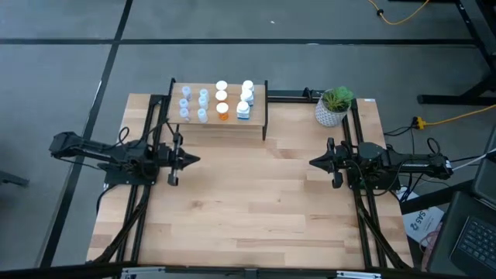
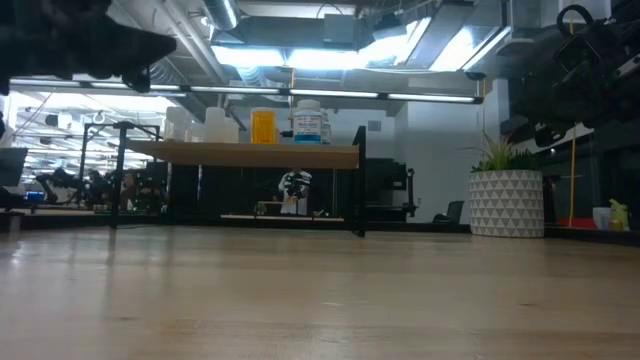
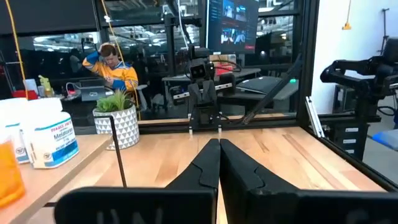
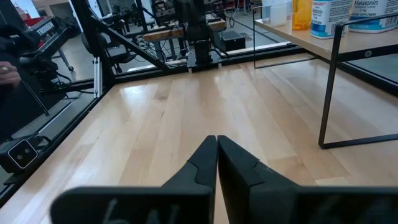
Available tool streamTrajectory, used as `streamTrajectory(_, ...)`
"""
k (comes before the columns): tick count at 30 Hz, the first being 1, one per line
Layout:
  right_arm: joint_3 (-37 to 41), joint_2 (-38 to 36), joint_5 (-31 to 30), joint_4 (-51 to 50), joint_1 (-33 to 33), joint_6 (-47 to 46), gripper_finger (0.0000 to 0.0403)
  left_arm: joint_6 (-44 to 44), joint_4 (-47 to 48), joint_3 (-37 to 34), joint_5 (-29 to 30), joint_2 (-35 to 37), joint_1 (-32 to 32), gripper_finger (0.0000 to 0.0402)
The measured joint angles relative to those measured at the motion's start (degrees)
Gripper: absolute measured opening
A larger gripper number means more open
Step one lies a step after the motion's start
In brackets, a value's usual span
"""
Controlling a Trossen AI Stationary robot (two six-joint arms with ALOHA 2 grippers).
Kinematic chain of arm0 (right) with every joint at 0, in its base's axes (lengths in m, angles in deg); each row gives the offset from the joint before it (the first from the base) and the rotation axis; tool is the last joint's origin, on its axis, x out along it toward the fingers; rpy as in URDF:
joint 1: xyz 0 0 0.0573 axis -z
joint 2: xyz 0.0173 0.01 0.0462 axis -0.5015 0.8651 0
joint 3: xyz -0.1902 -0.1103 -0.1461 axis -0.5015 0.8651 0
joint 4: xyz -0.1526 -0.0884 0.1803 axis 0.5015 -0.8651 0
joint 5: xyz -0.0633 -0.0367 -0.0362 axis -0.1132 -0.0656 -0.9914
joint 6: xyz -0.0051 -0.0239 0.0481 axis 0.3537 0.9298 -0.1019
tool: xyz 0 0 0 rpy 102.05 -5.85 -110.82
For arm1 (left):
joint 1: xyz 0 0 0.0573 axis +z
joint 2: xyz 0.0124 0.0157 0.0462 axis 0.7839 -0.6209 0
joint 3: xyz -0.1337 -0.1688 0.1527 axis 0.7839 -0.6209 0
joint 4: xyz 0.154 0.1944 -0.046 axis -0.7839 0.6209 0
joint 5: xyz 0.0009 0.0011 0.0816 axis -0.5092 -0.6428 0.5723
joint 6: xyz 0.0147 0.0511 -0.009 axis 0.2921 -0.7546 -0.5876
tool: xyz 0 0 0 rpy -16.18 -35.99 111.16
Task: Pick and place medicine bottles onto shelf by color
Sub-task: Adjust the pill bottles
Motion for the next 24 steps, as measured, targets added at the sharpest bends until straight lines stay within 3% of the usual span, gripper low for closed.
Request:
streamTrajectory(7, 0.0, 0.0, 0.0, 0.0, 0.0, 0.0, 0.0017, 0.0, 2.5, -3.0, -0.6, 5.0, 0.0, 0.0000)
streamTrajectory(11, 0.0, 0.0, 0.0, 0.0, 0.0, 0.0, 0.0017, -0.3, 3.2, -3.0, -1.9, 5.0, 0.0, 0.0000)
streamTrajectory(18, 0.0, 0.0, 0.0, 0.9, 0.0, 0.0, 0.0017, 1.1, 13.0, -3.0, -0.9, 4.8, 0.0, 0.0000)
streamTrajectory(24, 0.1, 0.1, -1.5, 3.8, 0.0, -1.8, 0.0017, 1.1, 13.9, -3.0, -0.8, 4.8, 0.0, 0.0000)
